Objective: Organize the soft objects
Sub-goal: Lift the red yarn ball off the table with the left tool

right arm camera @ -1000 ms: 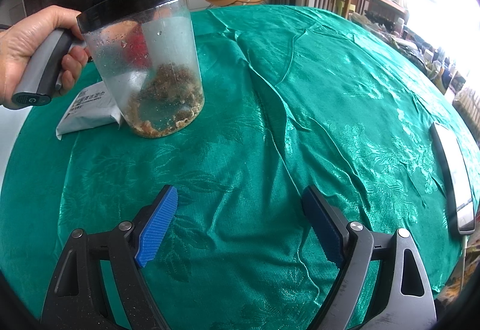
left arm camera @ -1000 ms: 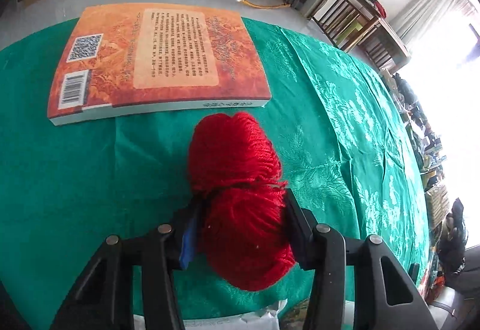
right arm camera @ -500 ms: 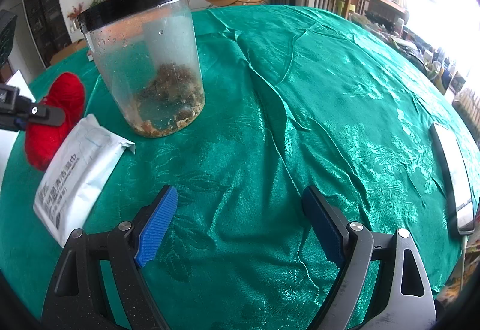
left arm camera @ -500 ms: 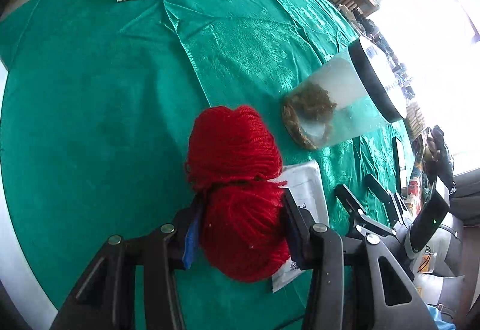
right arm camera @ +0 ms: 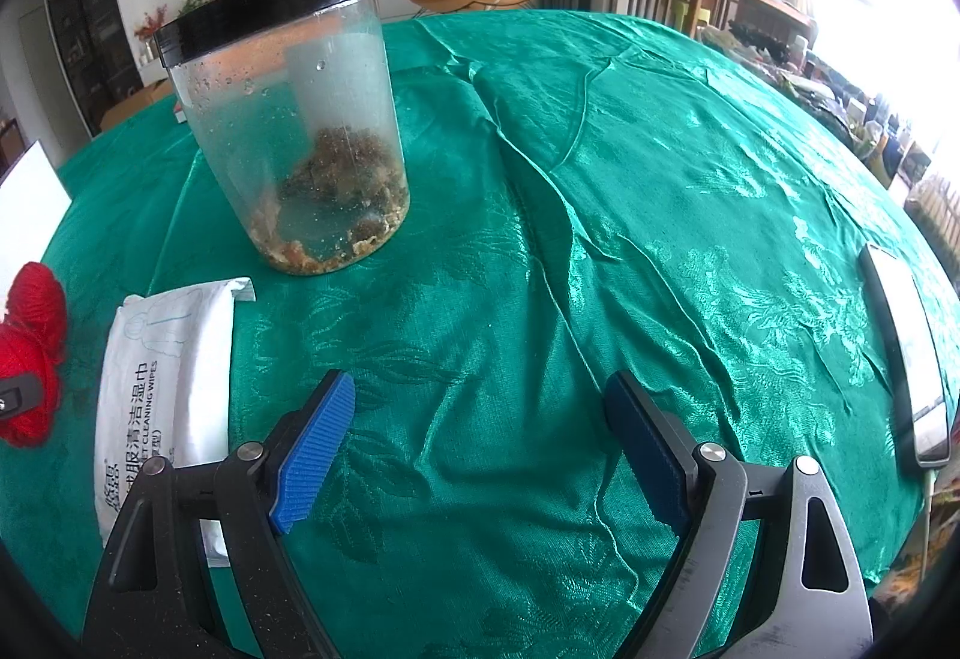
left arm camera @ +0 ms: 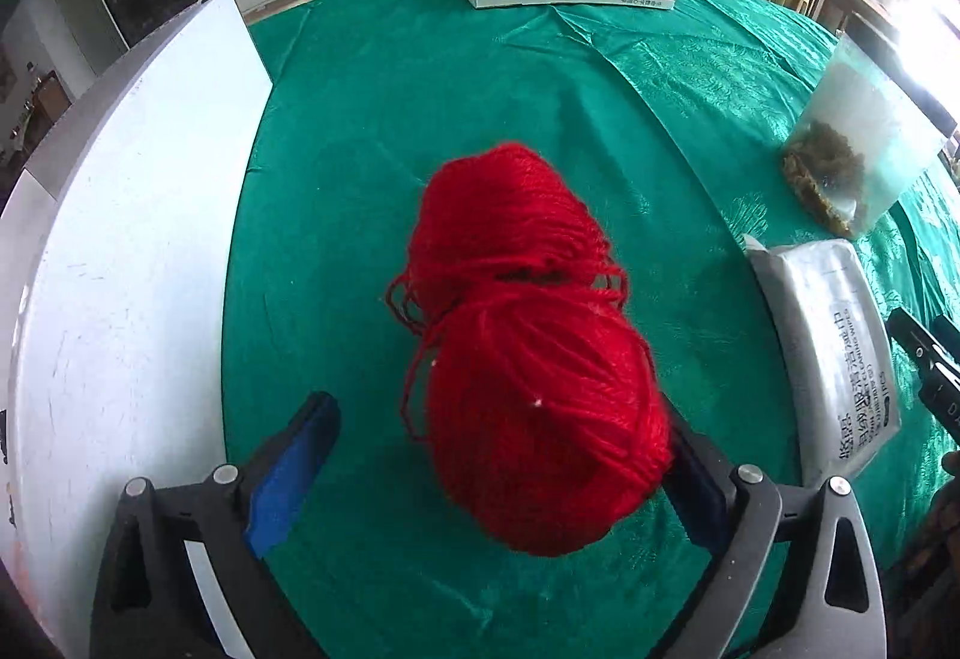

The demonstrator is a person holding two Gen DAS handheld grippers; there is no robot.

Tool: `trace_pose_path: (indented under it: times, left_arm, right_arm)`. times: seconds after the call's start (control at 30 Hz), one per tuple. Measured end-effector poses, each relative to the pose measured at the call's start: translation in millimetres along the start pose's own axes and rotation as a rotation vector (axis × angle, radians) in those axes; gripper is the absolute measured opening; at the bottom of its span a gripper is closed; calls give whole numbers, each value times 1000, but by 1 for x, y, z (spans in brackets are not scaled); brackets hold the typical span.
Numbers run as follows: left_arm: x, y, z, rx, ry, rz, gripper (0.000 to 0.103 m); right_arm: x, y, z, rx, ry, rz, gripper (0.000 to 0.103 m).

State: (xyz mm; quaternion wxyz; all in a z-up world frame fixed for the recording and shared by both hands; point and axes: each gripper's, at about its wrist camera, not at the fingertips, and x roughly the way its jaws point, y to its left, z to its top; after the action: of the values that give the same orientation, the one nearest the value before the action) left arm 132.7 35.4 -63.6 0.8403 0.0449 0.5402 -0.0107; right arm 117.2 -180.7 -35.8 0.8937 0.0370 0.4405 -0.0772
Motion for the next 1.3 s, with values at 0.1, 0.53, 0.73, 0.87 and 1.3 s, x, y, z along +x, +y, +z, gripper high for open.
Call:
trace_pose_path:
  times: [0.1,0.53,0.73,0.87,1.3]
  left_arm:
    - [7,12,-6,-65,-49,-40,103]
    - [1,13,-22,-33,-181,-54,103]
    - [1,13,-22,-35,-182,-52,103]
    - [1,12,-22,-35,-182,-52,103]
    - [-1,11,-24,-35,-182,-52,103]
  right_arm:
    - [0,0,0,0,0,0,88]
    - [0,0,0,0,0,1,88]
    - [-1,0,0,0,-1,1,88]
    - [-1,0,0,0,-1,1,88]
    - [-1,0,0,1,-1,1,88]
